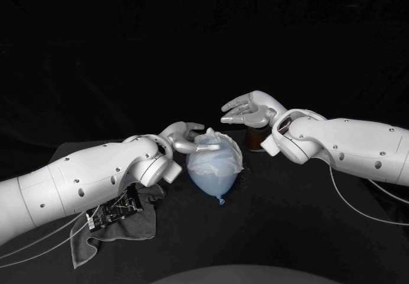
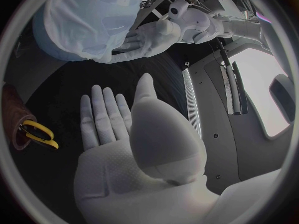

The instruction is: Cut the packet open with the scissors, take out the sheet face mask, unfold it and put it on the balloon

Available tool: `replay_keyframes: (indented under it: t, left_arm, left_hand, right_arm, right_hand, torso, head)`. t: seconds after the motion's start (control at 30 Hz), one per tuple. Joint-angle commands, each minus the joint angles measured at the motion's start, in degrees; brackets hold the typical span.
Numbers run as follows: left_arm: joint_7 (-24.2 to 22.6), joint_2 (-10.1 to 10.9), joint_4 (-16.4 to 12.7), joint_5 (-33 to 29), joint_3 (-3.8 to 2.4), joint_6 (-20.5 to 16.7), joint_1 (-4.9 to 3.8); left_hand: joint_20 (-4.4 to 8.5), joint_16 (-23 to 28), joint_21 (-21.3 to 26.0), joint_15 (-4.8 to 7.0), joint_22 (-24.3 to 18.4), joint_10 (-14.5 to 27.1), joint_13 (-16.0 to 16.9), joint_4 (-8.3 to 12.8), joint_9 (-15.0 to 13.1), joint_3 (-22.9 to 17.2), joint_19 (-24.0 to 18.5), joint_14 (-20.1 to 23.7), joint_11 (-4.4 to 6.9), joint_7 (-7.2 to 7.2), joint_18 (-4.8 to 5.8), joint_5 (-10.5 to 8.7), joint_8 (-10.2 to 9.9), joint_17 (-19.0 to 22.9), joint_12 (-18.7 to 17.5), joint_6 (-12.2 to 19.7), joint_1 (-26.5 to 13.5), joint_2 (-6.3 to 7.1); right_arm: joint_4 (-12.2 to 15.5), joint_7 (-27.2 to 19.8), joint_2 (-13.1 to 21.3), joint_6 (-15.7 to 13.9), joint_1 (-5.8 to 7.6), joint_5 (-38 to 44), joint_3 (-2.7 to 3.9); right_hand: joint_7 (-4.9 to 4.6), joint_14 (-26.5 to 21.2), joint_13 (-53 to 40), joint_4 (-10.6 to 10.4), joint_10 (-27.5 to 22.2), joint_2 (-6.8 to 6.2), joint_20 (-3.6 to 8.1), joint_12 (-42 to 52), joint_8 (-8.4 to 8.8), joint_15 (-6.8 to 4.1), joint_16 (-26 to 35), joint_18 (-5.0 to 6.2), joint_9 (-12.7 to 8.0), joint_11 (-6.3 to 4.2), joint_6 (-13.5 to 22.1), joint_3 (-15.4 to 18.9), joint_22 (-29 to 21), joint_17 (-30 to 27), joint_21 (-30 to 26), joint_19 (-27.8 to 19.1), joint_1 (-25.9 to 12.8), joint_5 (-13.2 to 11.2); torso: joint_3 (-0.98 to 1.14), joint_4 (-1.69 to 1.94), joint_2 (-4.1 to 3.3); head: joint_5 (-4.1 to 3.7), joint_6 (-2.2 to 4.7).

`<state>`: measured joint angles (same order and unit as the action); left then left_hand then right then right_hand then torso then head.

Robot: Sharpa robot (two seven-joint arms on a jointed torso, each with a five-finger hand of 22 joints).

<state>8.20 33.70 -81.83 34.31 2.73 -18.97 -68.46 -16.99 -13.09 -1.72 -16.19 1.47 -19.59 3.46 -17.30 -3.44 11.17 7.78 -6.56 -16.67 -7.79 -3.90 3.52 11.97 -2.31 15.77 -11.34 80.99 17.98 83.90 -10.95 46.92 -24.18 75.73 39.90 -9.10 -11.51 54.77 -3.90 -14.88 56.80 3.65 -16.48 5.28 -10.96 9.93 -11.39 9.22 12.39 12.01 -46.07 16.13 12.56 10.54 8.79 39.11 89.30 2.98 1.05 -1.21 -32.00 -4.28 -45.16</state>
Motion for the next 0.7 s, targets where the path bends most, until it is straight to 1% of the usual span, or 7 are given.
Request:
replay_keyframes:
  t: [0.03,0.07,0.23,0.27,0.37,0.47,0.7]
  left_arm:
    - [2.17,-0.33,0.21,4.21,-0.01,2.20,-0.04]
    - [2.41,-0.39,0.32,4.96,-0.01,2.18,-0.04]
    - [3.28,-0.55,0.61,9.88,0.00,2.10,-0.04]
    - [3.37,-0.57,0.63,10.76,0.00,2.05,-0.04]
    - [3.61,-0.65,0.71,14.54,0.00,1.69,-0.04]
    - [3.75,-0.68,0.78,17.17,0.00,1.24,-0.05]
    - [3.99,-0.59,0.67,20.34,0.00,0.58,-0.05]
  left_hand:
    - [-0.01,0.18,0.36,0.00,-0.05,0.12,0.05,0.03,-0.12,-0.32,-0.43,0.26,0.33,-9.43,0.38,0.03,0.46,-0.05,0.18,-0.62,0.54,0.00]
    - [0.00,0.13,0.35,0.00,-0.05,0.06,0.06,0.04,-0.17,-0.51,-0.42,0.26,0.34,-9.44,0.37,0.03,0.64,-0.07,0.24,-0.81,0.74,0.00]
    - [0.01,-0.14,0.31,-0.04,-0.02,-0.38,0.19,-0.01,-0.38,-0.63,-0.43,0.34,0.30,-9.45,0.27,-0.06,1.18,-0.18,0.78,-1.56,2.45,-0.02]
    - [0.02,-0.24,0.30,-0.02,-0.01,-0.75,0.27,-0.01,-0.48,-0.66,-0.41,0.31,0.30,-9.45,0.25,-0.07,1.49,-0.22,1.09,-1.95,2.67,-0.04]
    - [0.02,-0.44,0.28,-0.06,0.01,-1.29,0.38,-0.03,-0.61,-0.61,-0.39,0.24,0.27,-9.46,0.19,-0.10,1.81,-0.29,1.54,-2.44,3.12,-0.04]
    - [0.02,-0.69,0.26,-0.02,0.02,-1.93,0.51,-0.02,-0.75,-0.43,-0.41,0.17,0.31,-9.45,0.16,-0.13,2.19,-0.38,2.07,-2.98,3.40,-0.06]
    - [0.00,-1.16,0.24,0.12,0.04,-3.06,0.71,-0.03,-0.97,0.13,-0.40,-0.04,0.45,-9.40,0.18,-0.18,2.77,-0.53,2.98,-3.82,3.43,-0.08]
  right_arm:
    - [-0.02,0.34,-0.12,0.11,0.00,1.20,0.02]
    - [-0.03,0.52,-0.15,0.11,0.00,1.57,0.02]
    - [-0.41,1.58,-0.30,-0.11,0.00,3.60,0.02]
    - [-0.55,1.76,-0.35,-0.15,0.00,3.90,0.02]
    - [-1.06,2.35,-0.47,-0.20,0.00,4.74,0.02]
    - [-1.29,2.73,-0.50,-0.10,0.00,5.21,0.02]
    - [-1.52,3.33,-0.50,-0.11,0.00,5.81,0.02]
  right_hand:
    - [-3.46,3.08,-0.17,0.55,1.75,0.86,0.36,0.69,-0.45,-1.03,-1.75,1.44,0.09,-0.66,-1.02,-0.13,0.44,0.77,1.41,2.88,0.34,-0.17]
    - [-3.20,4.04,-0.18,0.69,2.38,1.05,0.60,0.90,-0.53,-1.33,-2.31,1.45,0.10,-0.95,-1.35,-0.08,0.52,1.07,1.85,3.81,0.50,-0.19]
    - [-1.29,11.97,-0.78,1.07,7.98,2.21,3.20,2.82,-1.07,-4.15,-7.11,1.57,0.15,-3.26,-3.81,0.69,1.11,4.00,5.00,10.73,1.23,-0.15]
    - [-0.59,15.53,-1.22,1.13,10.08,2.39,4.32,3.72,-1.17,-5.21,-9.41,1.48,0.17,-4.16,-4.30,0.81,1.62,5.18,6.39,13.35,1.51,-0.26]
    - [1.00,21.15,-2.75,0.73,14.67,2.96,7.04,5.24,-1.18,-7.69,-16.01,1.38,0.07,-6.10,-5.46,1.80,3.08,9.11,10.07,19.92,2.13,-0.10]
    - [1.43,21.89,-4.00,0.37,15.91,3.33,7.96,5.33,-0.93,-8.39,-20.58,1.25,-0.10,-6.64,-5.81,2.78,3.74,12.14,11.45,21.92,2.60,-0.09]
    - [1.37,19.81,-5.09,-0.15,15.64,3.66,8.05,4.59,-0.69,-8.27,-23.39,1.11,-0.25,-6.51,-6.15,4.05,3.92,14.39,11.65,21.77,2.74,-0.11]
  torso:
    - [0.00,-0.01,-0.02]
    - [0.00,-0.02,-0.02]
    - [-0.03,0.04,0.00]
    - [-0.04,0.07,-0.01]
    - [-0.06,0.07,-0.01]
    - [-0.05,0.03,0.01]
    - [-0.04,0.02,0.00]
  head:
    - [-0.11,0.05]
    - [-0.12,0.02]
    - [-0.17,0.11]
    - [-0.17,0.12]
    - [-0.08,0.19]
    - [-0.01,0.25]
    - [0.02,0.31]
